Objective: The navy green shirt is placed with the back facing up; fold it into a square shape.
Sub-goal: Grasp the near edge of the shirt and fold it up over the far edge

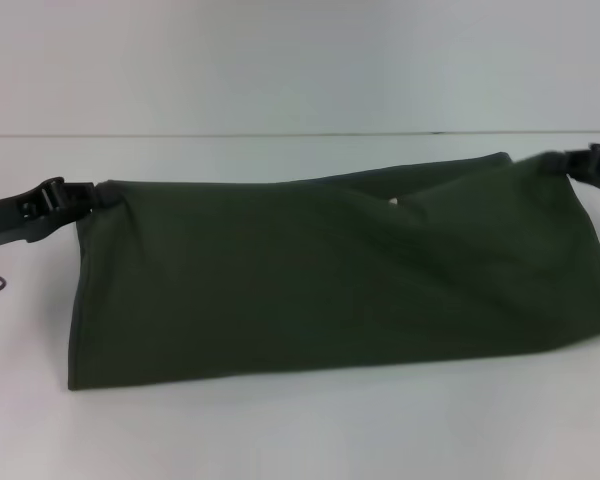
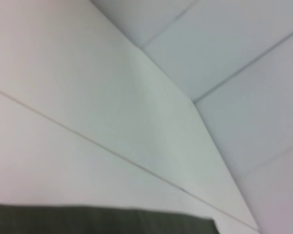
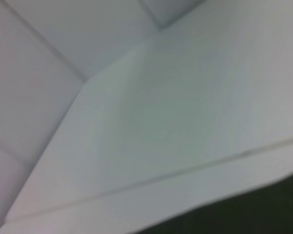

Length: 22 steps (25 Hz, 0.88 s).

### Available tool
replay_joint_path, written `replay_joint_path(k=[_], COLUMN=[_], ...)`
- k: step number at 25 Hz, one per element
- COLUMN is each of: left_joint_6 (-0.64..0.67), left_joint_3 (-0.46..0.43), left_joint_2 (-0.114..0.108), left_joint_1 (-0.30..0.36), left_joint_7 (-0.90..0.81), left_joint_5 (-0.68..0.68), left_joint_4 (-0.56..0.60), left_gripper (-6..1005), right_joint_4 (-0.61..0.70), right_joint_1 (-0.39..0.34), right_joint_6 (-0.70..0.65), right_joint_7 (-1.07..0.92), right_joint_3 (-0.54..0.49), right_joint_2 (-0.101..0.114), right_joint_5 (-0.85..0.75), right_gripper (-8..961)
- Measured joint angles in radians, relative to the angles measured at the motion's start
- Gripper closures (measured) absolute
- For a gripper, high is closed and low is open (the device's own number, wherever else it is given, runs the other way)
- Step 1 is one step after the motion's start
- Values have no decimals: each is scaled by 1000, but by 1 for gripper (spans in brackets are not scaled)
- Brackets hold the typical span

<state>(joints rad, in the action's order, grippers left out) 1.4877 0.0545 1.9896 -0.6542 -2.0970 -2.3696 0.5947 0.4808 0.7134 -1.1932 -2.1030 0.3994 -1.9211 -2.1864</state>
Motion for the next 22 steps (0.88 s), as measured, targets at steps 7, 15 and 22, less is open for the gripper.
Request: replay_joint_path(k=[7,15,22], left_joint_6=[-207,-341,-444], left_joint_3=[1,0,-1], left_joint_2=[34,61,81], left_joint_1=[-2,-2,-5], left_joint_7=[99,170,253], left_joint_5=[57,122,196], left_joint_4=[-80,-107,-152], left_gripper=[935,913,895], right_joint_4=[-10,-123,-193], right_joint_1=[45,79,89], right_joint_6=[309,490,585], right_joint_7=[211,460,607], right_joint_3=[3,4,5], right_joint_2=[-133,-170,-173], right_joint_5=[115,328,471], right_gripper=[883,876,870])
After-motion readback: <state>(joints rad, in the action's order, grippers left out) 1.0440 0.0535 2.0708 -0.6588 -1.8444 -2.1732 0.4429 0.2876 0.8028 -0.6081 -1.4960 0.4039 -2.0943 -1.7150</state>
